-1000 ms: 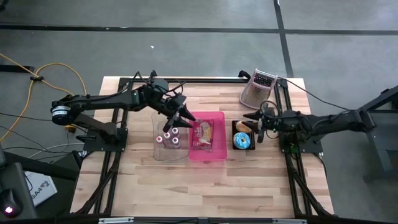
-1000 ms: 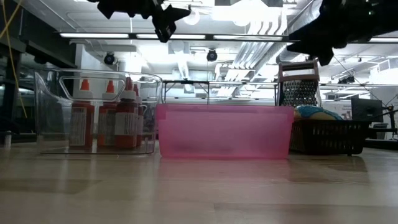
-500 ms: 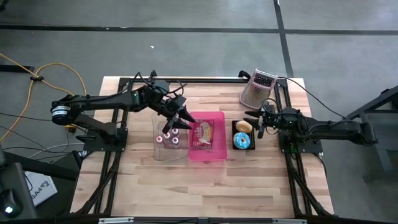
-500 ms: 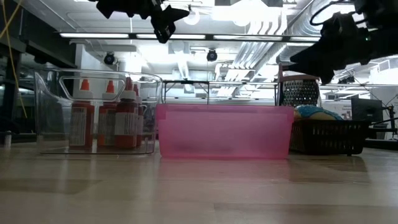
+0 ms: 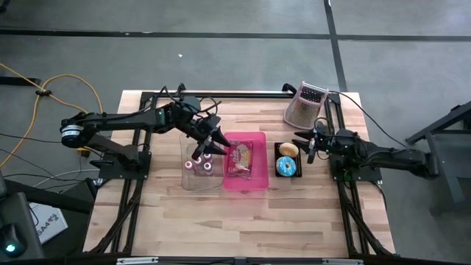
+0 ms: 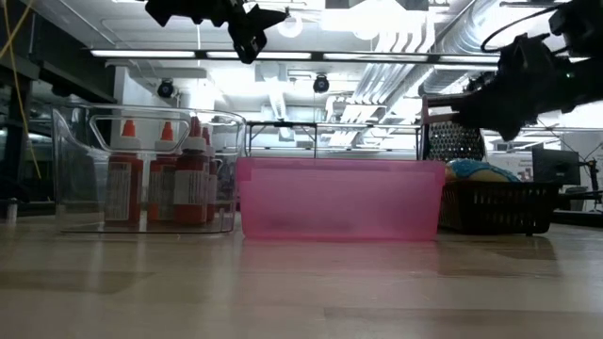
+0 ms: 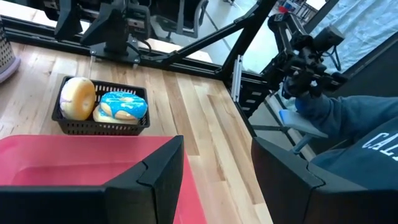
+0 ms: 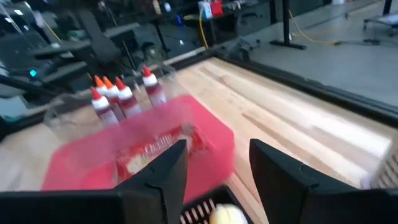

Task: Pick & Place Food Item
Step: Return to Home Position

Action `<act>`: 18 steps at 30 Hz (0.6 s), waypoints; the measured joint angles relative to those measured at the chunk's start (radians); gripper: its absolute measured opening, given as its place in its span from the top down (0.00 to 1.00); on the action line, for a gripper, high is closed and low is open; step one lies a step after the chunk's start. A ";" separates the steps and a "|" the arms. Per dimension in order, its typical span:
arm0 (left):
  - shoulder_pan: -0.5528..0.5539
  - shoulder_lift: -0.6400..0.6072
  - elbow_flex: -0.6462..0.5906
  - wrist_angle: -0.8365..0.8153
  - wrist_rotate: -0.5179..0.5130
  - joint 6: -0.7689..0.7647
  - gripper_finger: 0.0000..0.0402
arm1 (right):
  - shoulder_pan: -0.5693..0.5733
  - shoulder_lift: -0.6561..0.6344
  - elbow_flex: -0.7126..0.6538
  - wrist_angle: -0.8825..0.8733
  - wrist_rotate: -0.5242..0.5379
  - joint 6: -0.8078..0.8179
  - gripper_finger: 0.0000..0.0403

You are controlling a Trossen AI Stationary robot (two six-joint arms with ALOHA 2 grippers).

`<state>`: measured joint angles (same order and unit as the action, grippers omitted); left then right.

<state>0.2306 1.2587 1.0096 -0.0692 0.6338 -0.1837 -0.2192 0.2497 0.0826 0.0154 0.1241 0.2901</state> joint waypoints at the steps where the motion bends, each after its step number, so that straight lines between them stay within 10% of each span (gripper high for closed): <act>1: 0.000 0.000 0.000 0.000 0.000 0.000 0.54 | 0.000 -0.011 0.000 -0.027 0.004 0.000 0.60; 18: -0.001 0.000 0.000 0.001 0.001 0.004 0.54 | 0.000 -0.129 -0.030 -0.089 0.008 -0.005 0.60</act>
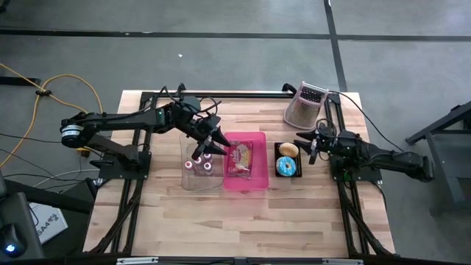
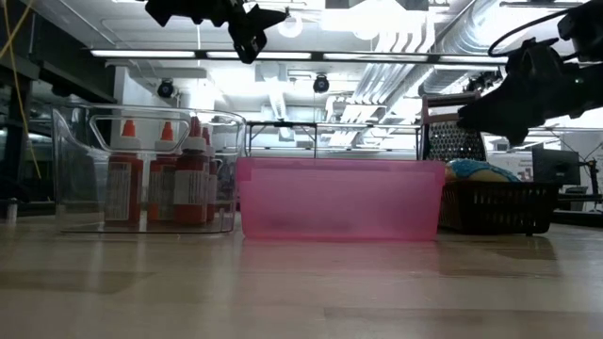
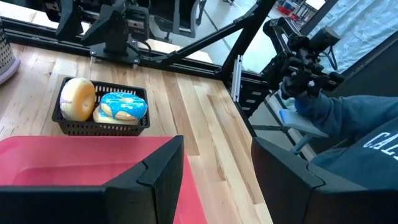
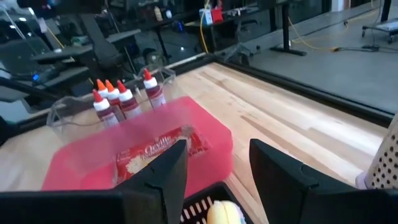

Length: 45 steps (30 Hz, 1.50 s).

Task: Pick & Place Food Item
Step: Return to Home Position

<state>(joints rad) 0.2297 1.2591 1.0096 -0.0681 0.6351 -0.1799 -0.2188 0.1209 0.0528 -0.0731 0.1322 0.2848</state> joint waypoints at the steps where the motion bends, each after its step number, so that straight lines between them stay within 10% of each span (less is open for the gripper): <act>1: -0.002 0.000 0.000 0.000 0.000 0.000 0.54 | 0.000 -0.003 -0.002 0.005 -0.002 0.000 0.60; 45: -0.008 -0.079 0.001 -0.146 0.042 0.174 0.54 | 0.000 -0.006 -0.047 0.106 -0.083 -0.002 0.60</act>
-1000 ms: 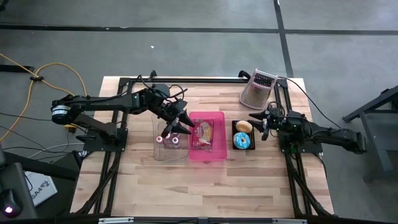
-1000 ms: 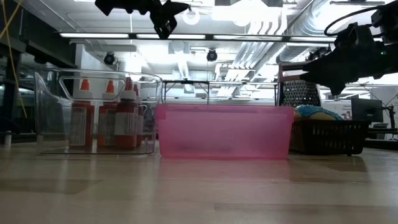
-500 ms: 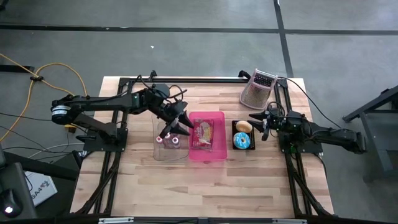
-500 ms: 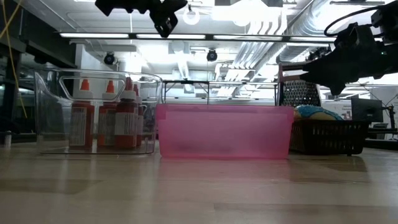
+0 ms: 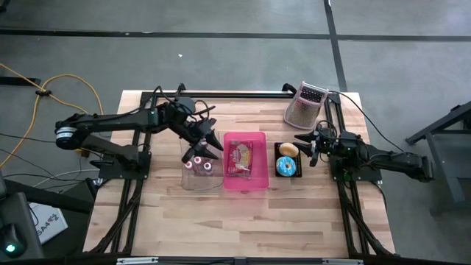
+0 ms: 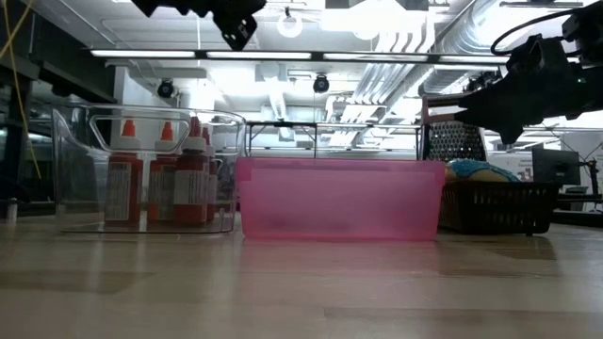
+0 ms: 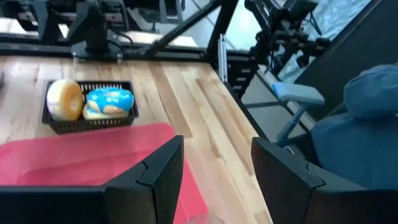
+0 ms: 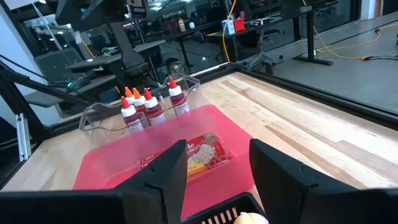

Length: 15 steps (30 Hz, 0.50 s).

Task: Pick & Place Food Item
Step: Return to Home Position

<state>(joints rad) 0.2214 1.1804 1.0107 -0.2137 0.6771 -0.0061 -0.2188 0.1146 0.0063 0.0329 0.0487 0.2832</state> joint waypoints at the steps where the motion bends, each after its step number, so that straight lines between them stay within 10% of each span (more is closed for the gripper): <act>1: 0.000 -0.010 0.000 -0.024 -0.001 0.009 0.54 | 0.000 0.000 0.000 0.000 0.000 0.000 0.60; 15: 0.066 -0.310 -0.264 -0.029 0.079 0.093 0.54 | 0.000 0.000 0.000 0.000 0.000 0.000 0.60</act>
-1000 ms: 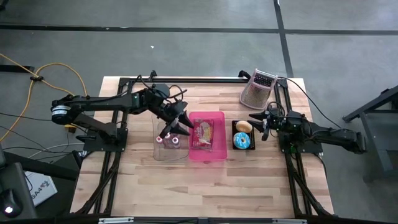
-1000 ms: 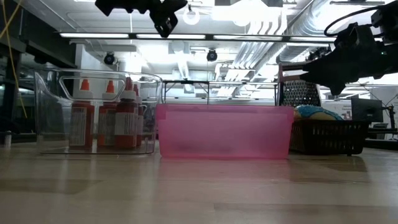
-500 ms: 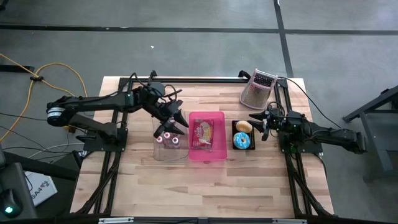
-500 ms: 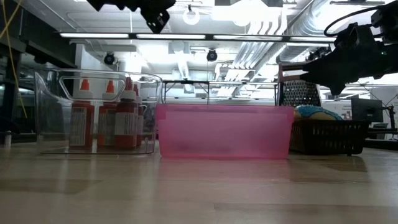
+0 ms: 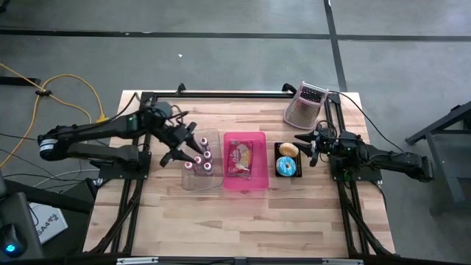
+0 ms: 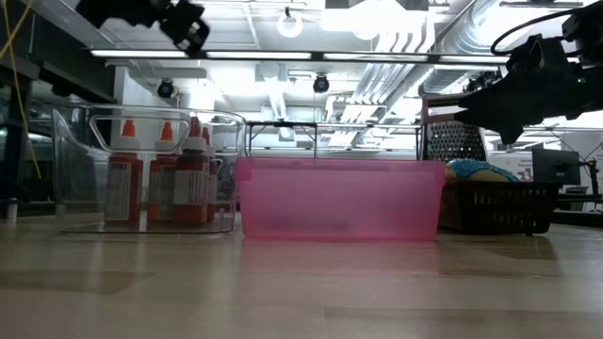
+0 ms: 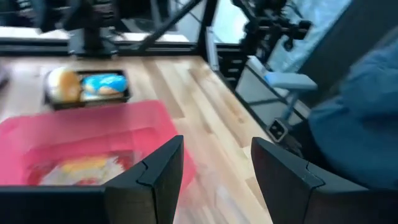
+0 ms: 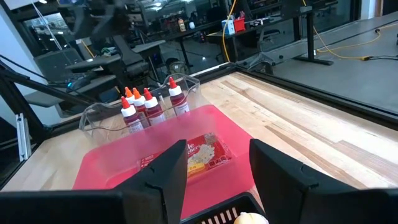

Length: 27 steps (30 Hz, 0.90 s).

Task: Pick & Place Food Item
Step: Return to Home Position

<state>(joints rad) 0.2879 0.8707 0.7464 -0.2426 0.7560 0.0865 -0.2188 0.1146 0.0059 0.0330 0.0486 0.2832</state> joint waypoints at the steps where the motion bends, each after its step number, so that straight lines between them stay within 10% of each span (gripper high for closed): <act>1: 0.012 -0.030 -0.030 0.008 -0.007 -0.010 0.54 | 0.000 0.000 0.000 0.000 0.000 0.000 0.60; 13: 0.162 -0.359 -0.328 0.153 -0.111 -0.146 0.54 | 0.000 0.000 0.000 0.000 0.000 0.000 0.60; 27: 0.079 -0.633 -0.512 0.158 -0.590 -0.301 0.54 | 0.000 0.000 0.000 0.000 0.000 0.000 0.60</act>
<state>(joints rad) 0.3670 0.2374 0.2348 -0.0851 0.1657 -0.2145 -0.2188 0.1146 0.0055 0.0334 0.0486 0.2836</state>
